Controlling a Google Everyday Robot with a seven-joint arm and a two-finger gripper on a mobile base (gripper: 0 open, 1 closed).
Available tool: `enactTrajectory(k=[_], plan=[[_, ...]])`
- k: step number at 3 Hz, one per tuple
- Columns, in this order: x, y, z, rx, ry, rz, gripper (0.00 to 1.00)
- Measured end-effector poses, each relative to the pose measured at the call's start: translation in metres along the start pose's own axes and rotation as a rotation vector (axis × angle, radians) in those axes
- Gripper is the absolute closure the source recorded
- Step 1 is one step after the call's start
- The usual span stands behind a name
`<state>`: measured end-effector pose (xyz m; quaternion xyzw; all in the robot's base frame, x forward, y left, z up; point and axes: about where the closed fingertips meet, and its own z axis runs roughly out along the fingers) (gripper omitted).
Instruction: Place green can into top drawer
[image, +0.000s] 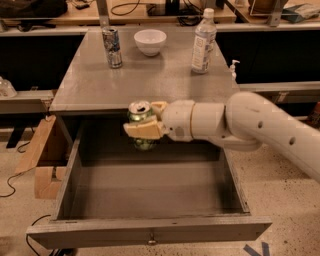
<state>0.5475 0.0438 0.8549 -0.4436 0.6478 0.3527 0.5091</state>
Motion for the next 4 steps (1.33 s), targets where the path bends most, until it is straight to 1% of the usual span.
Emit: enactTrajectory(k=[1,2,3,4], plan=[[0.064,0.003,0.004,0.03,0.007,0.012,1.0],[0.115,-0.003,0.011,0.017,-0.005,0.028,1.0],[0.125,-0.003,0.014,0.009,-0.013,0.047,1.0],[0.133,-0.006,0.026,0.002,-0.019,0.048,1.0]])
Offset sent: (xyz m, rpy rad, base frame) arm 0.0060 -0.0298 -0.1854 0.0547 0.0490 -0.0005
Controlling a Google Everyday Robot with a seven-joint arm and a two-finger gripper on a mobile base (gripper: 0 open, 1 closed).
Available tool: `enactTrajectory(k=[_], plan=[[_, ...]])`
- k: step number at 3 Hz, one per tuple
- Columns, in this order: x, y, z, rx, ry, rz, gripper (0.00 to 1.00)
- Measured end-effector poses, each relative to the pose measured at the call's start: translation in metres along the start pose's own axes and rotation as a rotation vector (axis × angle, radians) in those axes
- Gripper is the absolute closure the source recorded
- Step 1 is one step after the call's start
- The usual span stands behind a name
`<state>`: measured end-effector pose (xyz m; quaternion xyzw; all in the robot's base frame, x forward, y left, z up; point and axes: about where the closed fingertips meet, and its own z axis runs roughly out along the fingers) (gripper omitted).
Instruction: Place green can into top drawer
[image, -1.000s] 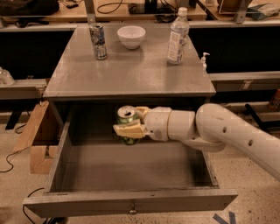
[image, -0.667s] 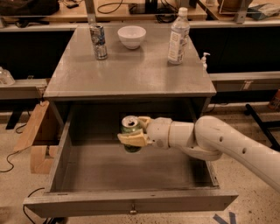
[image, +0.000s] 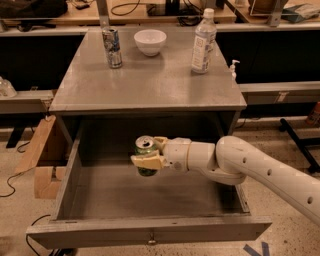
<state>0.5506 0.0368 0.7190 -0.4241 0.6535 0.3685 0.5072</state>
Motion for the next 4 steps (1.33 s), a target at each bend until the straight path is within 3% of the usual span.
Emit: enactTrajectory(k=[1,2,3,4], plan=[[0.012,-0.003,0.023,-0.021,-0.051,-0.05,1.0],[0.029,0.002,0.051,-0.087,-0.11,-0.134,1.0],[0.036,0.01,0.065,-0.12,-0.095,-0.174,0.78],[0.035,0.012,0.066,-0.125,-0.097,-0.174,0.47]])
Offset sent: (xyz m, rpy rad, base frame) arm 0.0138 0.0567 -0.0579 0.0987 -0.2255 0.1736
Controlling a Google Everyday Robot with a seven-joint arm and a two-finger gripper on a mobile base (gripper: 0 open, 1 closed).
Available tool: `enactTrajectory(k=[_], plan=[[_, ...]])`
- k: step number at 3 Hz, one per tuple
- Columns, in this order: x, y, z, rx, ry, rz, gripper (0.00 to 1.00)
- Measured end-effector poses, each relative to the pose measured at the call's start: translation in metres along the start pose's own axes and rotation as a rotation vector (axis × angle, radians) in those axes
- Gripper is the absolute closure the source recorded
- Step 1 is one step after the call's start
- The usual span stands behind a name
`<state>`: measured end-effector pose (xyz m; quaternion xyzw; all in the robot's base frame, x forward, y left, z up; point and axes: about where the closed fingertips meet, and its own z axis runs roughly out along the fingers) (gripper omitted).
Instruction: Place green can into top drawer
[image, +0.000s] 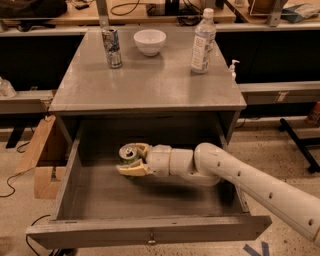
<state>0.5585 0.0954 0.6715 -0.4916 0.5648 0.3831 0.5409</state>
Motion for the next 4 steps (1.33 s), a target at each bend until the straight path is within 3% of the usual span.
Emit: enactTrajectory(k=[2,3,4], plan=[[-0.001,0.002,0.004,-0.008,-0.002,-0.001,0.0],[-0.001,0.002,0.004,-0.008,-0.002,-0.001,0.0],[-0.021,0.006,-0.017,-0.006,0.053,-0.003,0.0]])
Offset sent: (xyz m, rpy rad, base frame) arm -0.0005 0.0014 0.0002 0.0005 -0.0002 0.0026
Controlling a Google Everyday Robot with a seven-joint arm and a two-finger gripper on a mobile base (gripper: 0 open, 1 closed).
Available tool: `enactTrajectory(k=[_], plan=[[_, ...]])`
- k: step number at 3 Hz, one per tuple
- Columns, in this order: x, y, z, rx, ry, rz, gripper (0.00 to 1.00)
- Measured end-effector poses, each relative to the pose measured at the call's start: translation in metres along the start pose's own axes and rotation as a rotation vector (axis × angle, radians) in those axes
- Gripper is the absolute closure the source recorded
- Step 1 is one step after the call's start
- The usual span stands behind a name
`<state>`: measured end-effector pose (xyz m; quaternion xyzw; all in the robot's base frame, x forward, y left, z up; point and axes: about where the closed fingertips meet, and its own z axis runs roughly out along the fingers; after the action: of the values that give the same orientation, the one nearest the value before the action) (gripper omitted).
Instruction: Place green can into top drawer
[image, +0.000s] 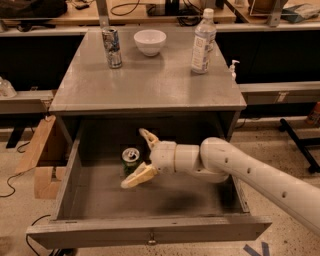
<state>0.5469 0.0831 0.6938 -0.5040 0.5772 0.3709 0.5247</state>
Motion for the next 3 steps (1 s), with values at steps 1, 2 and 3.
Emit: enactTrajectory(k=[1,2,3], plan=[[-0.006,0.03,-0.061,-0.037,0.184,0.058,0.0],[-0.027,0.046,-0.115,-0.082,0.378,0.071,0.0],[-0.11,0.012,-0.201,0.008,0.678,-0.035,0.0]])
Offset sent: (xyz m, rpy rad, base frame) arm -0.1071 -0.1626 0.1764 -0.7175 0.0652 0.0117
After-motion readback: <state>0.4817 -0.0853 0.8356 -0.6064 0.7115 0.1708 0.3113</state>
